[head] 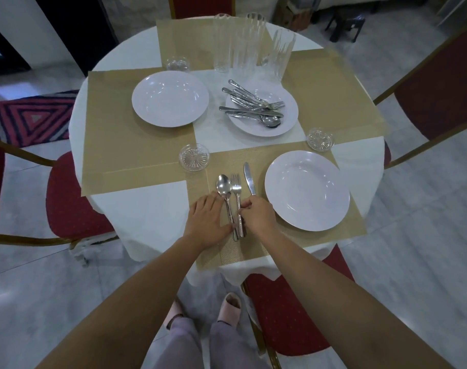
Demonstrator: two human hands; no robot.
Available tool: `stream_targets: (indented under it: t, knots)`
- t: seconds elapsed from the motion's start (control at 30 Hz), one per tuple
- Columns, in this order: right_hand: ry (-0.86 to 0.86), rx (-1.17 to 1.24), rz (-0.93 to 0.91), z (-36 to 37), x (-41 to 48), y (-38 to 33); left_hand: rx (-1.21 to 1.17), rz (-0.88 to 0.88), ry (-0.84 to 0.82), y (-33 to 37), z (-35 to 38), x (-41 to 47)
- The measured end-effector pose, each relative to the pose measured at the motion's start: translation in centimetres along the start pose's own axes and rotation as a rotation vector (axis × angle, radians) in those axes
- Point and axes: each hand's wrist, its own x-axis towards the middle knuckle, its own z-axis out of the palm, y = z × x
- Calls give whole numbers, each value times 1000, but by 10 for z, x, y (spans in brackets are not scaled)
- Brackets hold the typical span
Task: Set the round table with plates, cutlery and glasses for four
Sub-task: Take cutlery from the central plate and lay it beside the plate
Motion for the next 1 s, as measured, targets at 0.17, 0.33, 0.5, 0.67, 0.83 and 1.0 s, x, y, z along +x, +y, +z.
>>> stream_targets:
  t: [0.17,0.33,0.5,0.67,0.83,1.0]
  knots:
    - [-25,36,8,-3,1,4,20,-11,-25,0,3,2]
    - [-42,42,3,-2,2,3,48,-16,-38,0,5,4]
    - [-51,21,-14,-1,4,0,10,-32,-21,1,6,4]
    - [-44,27,-11,1,4,1,3,-42,-13,1,9,5]
    - [-26,23,-14,1,2,3,0,-24,20,-1,8,5]
    - [-24,10,-18,0,0,4,7,-28,26,0,8,5]
